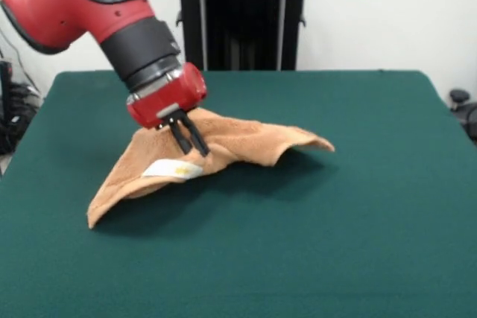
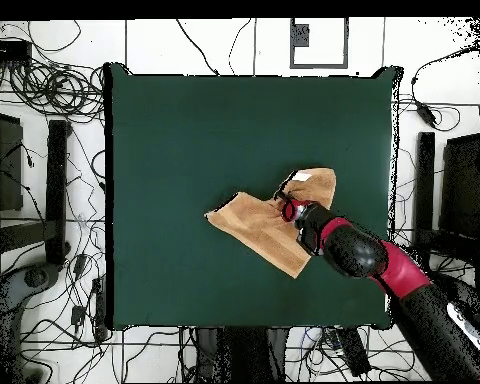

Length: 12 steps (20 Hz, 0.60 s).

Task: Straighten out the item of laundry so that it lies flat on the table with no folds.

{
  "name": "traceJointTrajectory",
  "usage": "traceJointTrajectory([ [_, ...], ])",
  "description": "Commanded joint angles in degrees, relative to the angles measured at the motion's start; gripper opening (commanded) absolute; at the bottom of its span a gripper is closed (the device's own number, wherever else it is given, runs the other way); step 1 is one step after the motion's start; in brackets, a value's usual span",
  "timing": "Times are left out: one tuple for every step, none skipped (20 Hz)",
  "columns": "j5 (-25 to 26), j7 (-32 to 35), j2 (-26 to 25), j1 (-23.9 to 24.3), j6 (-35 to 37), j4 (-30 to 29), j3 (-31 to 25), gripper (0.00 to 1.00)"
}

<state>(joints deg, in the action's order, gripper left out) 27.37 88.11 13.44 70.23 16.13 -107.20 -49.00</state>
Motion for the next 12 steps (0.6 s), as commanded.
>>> traceJointTrajectory([
  [5.0, -18.6, -8.6, 1.0, 9.4, -3.6, -14.5, 0.00],
  [5.5, -17.5, -8.3, 0.7, 8.5, -3.8, -14.9, 0.00],
  [6.1, -16.7, -8.3, 0.6, 7.7, -3.9, -15.3, 0.00],
  [6.8, -15.9, -8.4, 0.6, 6.8, -4.1, -15.8, 0.00],
  [7.6, -15.7, -9.2, 0.9, 6.2, -4.3, -16.7, 0.00],
  [8.6, -15.8, -9.8, 1.2, 5.5, -4.4, -17.5, 0.00],
  [9.0, -15.2, -9.8, 1.1, 5.4, -4.5, -17.8, 0.00],
  [9.4, -14.7, -9.8, 1.0, 5.3, -4.5, -18.2, 0.00],
  [9.9, -14.4, -9.8, 1.1, 5.4, -4.5, -18.5, 0.00],
  [10.5, -14.0, -9.5, 1.0, 5.5, -4.5, -18.5, 0.00],
  [11.2, -13.8, -9.5, 1.0, 5.4, -4.4, -18.6, 0.00],
  [11.9, -14.3, -9.9, 1.3, 5.5, -4.3, -18.9, 0.00],
])
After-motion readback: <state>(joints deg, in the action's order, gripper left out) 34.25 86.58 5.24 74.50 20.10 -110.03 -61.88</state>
